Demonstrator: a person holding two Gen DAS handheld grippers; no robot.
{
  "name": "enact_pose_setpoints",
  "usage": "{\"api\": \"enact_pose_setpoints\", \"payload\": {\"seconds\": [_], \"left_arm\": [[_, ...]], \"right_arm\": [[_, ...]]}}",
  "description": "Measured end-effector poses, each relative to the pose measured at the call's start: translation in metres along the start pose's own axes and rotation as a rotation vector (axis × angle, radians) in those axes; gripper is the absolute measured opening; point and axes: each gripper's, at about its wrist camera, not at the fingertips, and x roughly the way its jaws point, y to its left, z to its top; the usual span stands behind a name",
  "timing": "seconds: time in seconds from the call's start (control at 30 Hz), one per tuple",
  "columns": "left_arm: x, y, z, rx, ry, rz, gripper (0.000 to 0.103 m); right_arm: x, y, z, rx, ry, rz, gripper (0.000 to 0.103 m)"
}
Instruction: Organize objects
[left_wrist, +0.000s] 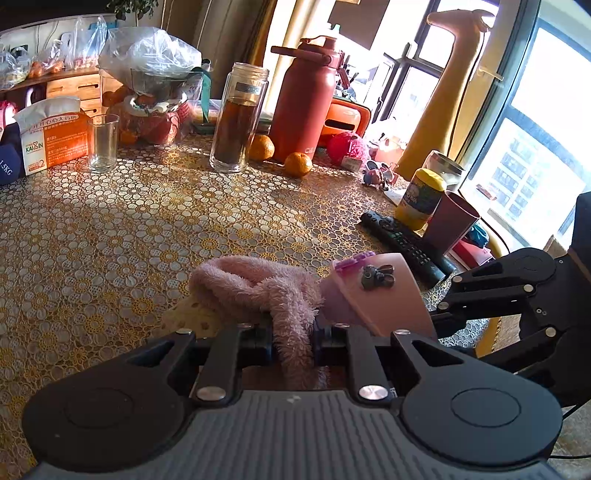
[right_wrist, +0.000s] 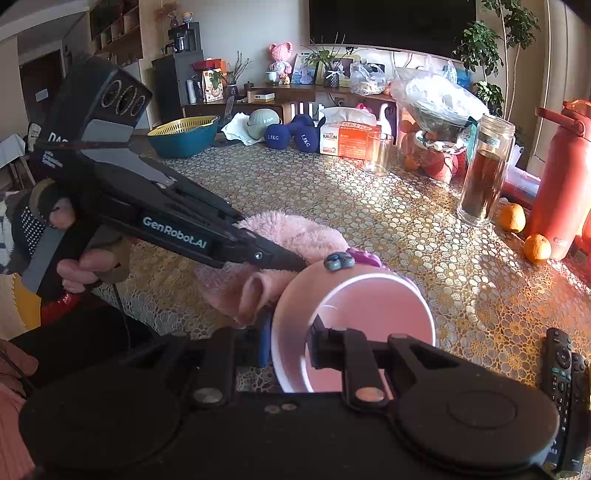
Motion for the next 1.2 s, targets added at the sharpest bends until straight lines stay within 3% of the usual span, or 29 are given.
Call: {"api": "enact_pose_setpoints", "payload": {"seconds": [0.17, 0.37, 0.53, 0.7, 1.2], "left_arm": [[0.015, 0.016, -0.009, -0.014, 0.049, 0.043, 0.018], [-0.002, 0.025, -0.017, -0.064, 0.035, 0.061, 0.018], [-0.028, 0.027, -0.006, -0.158, -0.030, -0.023, 0.018], [-0.040, 0.007, 0.011, -0.152, -0.075, -0.102, 0.018], [0.005, 0.009, 0.016, -0.156, -0.015, -0.050, 0.018]], "right_arm": [[-0.001, -0.001, 0.000, 0.000, -0.002, 0.001, 0.018], [-0.001, -0.001, 0.001, 0.007, -0.002, -0.005, 0.018], [0.000, -0.005, 0.002, 0.038, -0.003, -0.002, 0.018], [0.001, -0.001, 0.004, 0.019, 0.009, -0.008, 0.018], [0.003, -0.003, 0.004, 0.011, 0.005, 0.007, 0.019]]}}
